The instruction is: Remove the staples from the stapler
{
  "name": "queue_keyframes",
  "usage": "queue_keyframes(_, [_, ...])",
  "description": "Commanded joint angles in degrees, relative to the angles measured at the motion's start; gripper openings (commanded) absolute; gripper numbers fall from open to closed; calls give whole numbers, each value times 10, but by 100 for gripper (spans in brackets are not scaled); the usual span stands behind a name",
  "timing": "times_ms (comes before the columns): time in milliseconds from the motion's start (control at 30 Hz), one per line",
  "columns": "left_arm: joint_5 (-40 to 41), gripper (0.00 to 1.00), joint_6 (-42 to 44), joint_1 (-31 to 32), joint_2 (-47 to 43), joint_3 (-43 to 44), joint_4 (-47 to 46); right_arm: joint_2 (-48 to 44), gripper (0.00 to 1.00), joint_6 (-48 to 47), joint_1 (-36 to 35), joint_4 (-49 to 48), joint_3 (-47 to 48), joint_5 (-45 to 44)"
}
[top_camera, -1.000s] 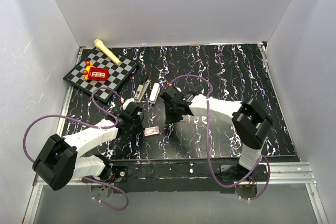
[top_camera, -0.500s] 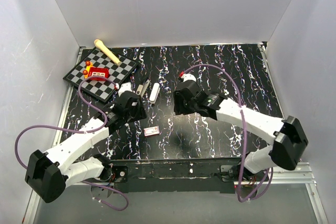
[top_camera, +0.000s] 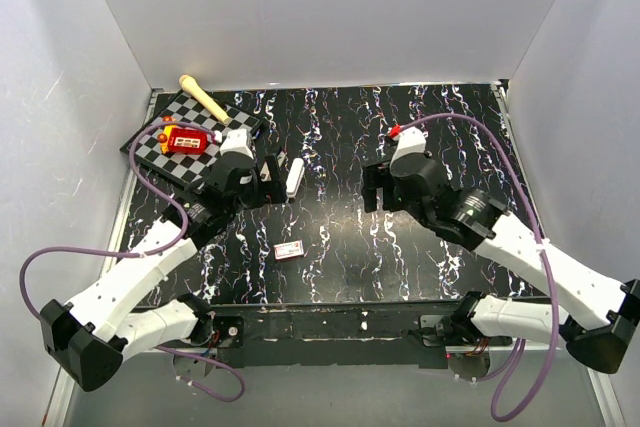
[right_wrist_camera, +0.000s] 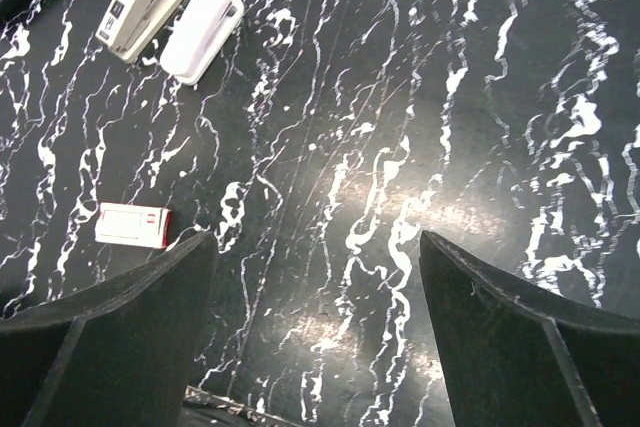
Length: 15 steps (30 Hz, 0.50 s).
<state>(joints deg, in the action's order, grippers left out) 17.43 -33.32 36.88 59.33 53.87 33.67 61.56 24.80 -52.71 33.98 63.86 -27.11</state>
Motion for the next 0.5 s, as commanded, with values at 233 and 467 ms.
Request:
queue_keyframes(233, [44,98,77,2,-14,124,32,-40,91,-54,2,89,72,-124])
queue_keyframes(467, [50,98,150,1,-42,107,-27,-36,92,-71,2,93,93,-108])
